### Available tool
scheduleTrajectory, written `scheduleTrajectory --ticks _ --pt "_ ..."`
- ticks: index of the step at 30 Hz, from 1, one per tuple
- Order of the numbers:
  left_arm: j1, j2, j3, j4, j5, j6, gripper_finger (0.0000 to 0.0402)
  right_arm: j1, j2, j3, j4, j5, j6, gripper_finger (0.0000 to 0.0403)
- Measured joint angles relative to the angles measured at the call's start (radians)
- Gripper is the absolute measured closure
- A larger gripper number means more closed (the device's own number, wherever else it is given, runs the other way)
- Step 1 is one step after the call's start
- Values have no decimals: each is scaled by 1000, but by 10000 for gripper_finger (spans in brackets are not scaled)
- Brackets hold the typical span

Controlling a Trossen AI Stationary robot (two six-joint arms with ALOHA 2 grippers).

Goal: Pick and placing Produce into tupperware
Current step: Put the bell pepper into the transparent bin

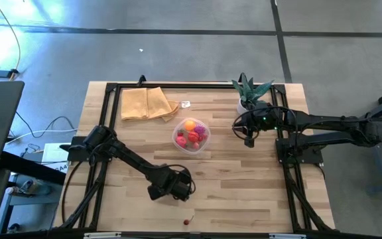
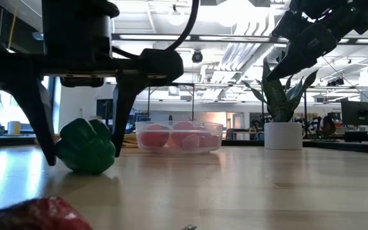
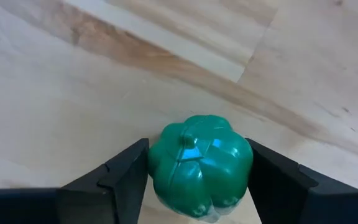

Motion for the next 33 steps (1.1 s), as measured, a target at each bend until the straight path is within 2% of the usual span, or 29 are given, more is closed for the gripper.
scheduleTrajectory --ticks 5,10,19,27,33 --pt "7 -5 0 -11 -23 34 166 0 0 0 0 0 0 357" --pt "22 -16 26 -67 -23 110 174 0 0 0 0 0 0 357" --pt "85 -23 188 -318 -24 273 167 0 0 0 0 0 0 357" --pt "190 -23 345 -505 -90 569 172 0 0 0 0 0 0 357" --pt "314 -23 425 -592 -101 828 173 0 0 0 0 0 0 357"
